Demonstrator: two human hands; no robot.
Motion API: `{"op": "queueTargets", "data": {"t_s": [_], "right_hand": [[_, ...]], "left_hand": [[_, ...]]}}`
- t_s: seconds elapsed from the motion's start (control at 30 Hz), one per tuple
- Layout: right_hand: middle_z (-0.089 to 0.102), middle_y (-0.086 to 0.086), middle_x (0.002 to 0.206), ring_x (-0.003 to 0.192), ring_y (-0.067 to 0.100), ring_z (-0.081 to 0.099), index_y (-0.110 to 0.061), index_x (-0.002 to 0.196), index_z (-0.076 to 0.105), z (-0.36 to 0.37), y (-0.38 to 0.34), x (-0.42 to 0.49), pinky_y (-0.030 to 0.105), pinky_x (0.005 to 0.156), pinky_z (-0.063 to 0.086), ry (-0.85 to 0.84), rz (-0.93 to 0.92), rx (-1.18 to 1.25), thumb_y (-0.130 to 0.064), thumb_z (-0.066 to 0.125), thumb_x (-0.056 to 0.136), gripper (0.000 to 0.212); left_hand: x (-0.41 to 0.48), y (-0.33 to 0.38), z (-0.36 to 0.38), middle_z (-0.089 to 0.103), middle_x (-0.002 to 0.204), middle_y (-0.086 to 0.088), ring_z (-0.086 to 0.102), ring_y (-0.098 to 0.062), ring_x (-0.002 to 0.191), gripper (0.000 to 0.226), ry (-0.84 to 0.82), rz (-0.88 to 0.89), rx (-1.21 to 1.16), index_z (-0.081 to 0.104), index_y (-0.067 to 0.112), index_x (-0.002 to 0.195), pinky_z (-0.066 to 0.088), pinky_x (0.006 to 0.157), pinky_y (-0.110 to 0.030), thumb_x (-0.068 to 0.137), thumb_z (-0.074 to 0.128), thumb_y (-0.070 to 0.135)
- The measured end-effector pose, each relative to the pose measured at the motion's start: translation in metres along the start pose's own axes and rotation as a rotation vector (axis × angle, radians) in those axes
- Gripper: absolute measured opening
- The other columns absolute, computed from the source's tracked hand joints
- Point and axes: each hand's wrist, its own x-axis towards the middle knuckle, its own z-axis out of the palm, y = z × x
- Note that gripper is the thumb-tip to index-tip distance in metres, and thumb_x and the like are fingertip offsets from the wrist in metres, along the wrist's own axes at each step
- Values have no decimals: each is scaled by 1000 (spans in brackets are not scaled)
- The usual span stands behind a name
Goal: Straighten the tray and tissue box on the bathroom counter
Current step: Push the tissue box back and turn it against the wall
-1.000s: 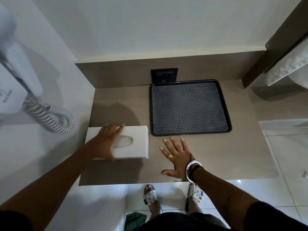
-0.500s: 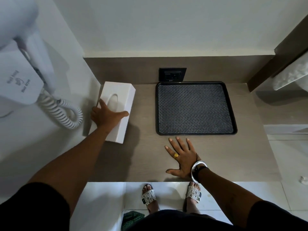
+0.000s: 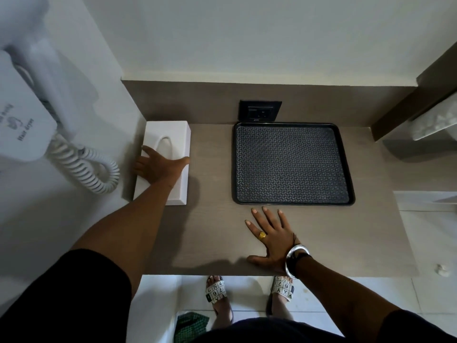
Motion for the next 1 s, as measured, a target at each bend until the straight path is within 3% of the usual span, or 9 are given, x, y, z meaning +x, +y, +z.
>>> {"op": "queueTargets", "data": {"t_s": [0.13,0.23,0.3,0.5,1.0], "right_hand": [[28,6,163,147,37,30,-31,154,29,-1,1,0,61,117,11,-27,2,0,-91,26,77,97],[29,6,163,147,37,29,-31,154,30,0,1,0,62,117,11,-34,6,-5,-90,26,77,97],[28,7,163,147,38,29,-30,154,31,0,1,1,63,116,15,-33,8,-13,-90,29,77,98],[29,7,163,146,39,31,-30,154,31,-1,0,-1,65,115,19,-2,-5,-19,-88,40,74,99],[24,7,164,149,37,26,-31,155,27,1,-1,0,65,116,17,-31,-1,-18,-88,31,78,96]], "left_hand": [[-18,-9,6,16,160,-27,15,-44,148,124,134,263,35,8,9,156,12,122,-56,67,61,77],[-37,-31,9,1,164,-21,2,-37,153,114,117,570,165,4,15,157,4,122,-53,74,38,86],[-43,-49,10,2,165,-18,3,-36,153,114,116,676,284,5,17,157,5,123,-53,72,30,90],[-35,-52,6,12,164,-18,13,-37,152,114,148,660,354,14,16,156,12,121,-56,71,23,92],[-3,-49,1,16,163,-21,15,-38,151,112,119,601,400,14,10,155,8,120,-58,75,29,88]]}}
